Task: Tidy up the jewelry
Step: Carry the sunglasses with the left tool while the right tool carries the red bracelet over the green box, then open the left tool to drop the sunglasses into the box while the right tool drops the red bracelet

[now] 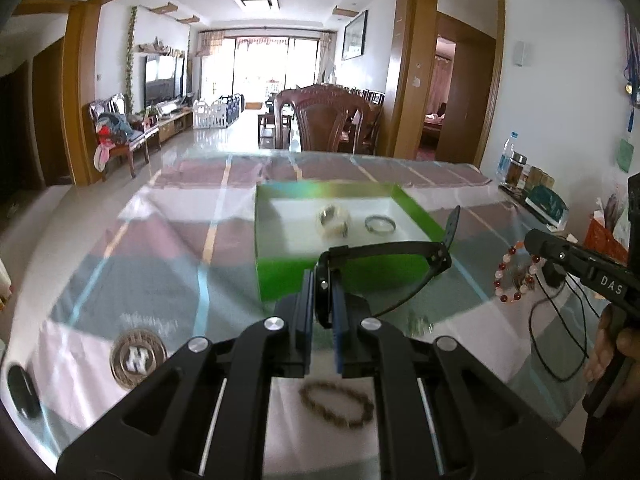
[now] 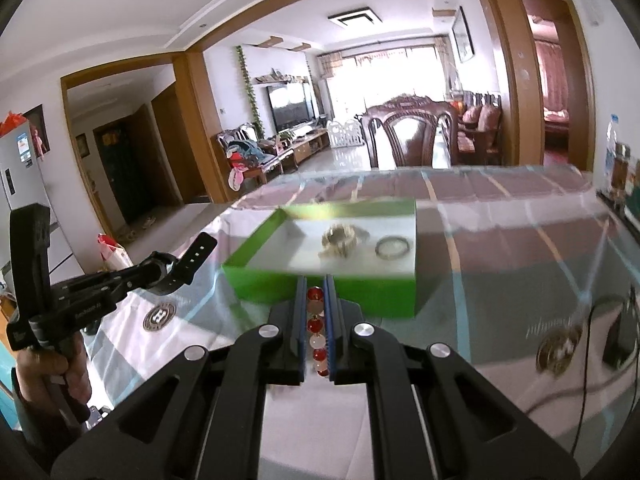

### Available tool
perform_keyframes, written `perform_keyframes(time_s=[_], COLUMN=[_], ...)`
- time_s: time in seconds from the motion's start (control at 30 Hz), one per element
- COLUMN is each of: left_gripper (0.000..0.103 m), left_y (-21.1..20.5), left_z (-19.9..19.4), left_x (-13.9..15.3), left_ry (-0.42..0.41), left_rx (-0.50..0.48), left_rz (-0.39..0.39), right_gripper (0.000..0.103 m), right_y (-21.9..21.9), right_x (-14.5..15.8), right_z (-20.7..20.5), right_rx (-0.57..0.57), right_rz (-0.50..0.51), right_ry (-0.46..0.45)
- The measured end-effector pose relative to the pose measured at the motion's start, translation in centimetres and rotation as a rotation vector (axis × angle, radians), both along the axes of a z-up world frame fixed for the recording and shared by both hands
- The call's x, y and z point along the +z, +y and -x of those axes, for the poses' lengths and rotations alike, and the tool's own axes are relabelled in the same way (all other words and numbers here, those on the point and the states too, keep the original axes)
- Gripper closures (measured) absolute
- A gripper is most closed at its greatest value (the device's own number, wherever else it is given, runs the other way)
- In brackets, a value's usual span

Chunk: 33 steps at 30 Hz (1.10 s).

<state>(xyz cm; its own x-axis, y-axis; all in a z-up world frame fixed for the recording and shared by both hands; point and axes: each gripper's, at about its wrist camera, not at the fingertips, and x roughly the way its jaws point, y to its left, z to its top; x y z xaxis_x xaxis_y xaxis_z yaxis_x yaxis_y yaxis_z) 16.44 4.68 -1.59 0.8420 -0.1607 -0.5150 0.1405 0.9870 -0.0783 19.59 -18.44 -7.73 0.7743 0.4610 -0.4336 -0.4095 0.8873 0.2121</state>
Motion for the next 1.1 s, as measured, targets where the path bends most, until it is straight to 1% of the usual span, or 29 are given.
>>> perform_keyframes(time_s=[0.07,0.17,0.3,0.37,0.47,0.6,0.77,0.83,0.87,0.9,0.93,0.97,1.0,1.03,1.1], left_gripper=[0.095,0.095,0.095,0.095,0.095,0.095,0.094,0.093,0.087,0.077,0.041,0.013,0.010,0.010,0.009], left_y=[0.0,0.1,0.4,0.5,0.5,0.1,0.0,0.2,0.2,0.2,0.1,0.0,0.0,0.0,0.1], left_z=[-1.6,-4.9,-9.6,-12.1,-15.5,-19.2,-21.6,-22.4,-22.8,-23.0,-23.1,-22.8,-21.8,-20.9,-18.7], left_x=[1.4,2.8,3.2,2.9,1.6,-0.7,-3.1,-3.8,-4.0,-4.1,-4.2,-4.0,-3.4,-2.9,-1.6], left_ry=[-0.010,0.003,0.043,0.071,0.114,0.183,0.232,0.249,0.252,0.250,0.240,0.213,0.148,0.110,0.061], left_rx=[0.002,-0.004,0.016,0.025,0.037,0.056,0.083,0.094,0.103,0.108,0.121,0.136,0.165,0.175,0.165], left_rz=[-0.011,-0.024,-0.037,-0.025,-0.014,-0.015,-0.024,-0.030,-0.040,-0.052,-0.077,-0.094,-0.115,-0.122,-0.119], right_gripper=[0.095,0.095,0.095,0.095,0.095,0.095,0.095,0.095,0.095,0.093,0.074,0.041,0.032,0.027,0.023], right_y=[0.4,0.9,1.9,2.3,3.4,4.3,5.1,5.3,5.6,5.7,5.8,5.7,5.1,4.5,3.0], right_x=[0.9,2.1,2.6,2.5,1.1,-1.0,-3.2,-3.3,-3.3,-3.4,-3.4,-3.3,-2.9,-2.3,-0.7], right_z=[-1.4,-4.7,-9.2,-11.2,-14.7,-17.7,-20.4,-21.1,-21.3,-21.5,-21.6,-21.5,-20.7,-20.1,-17.7], right_rx=[0.005,0.022,0.032,0.037,0.039,0.035,0.035,0.026,0.019,0.014,0.002,-0.011,-0.044,-0.053,-0.051], right_rz=[0.018,0.026,0.025,0.027,0.043,0.035,0.022,0.025,0.033,0.044,0.061,0.069,0.042,0.013,-0.052], right_ry=[-0.009,-0.005,0.012,0.035,0.084,0.151,0.221,0.218,0.208,0.203,0.196,0.194,0.169,0.142,0.078])
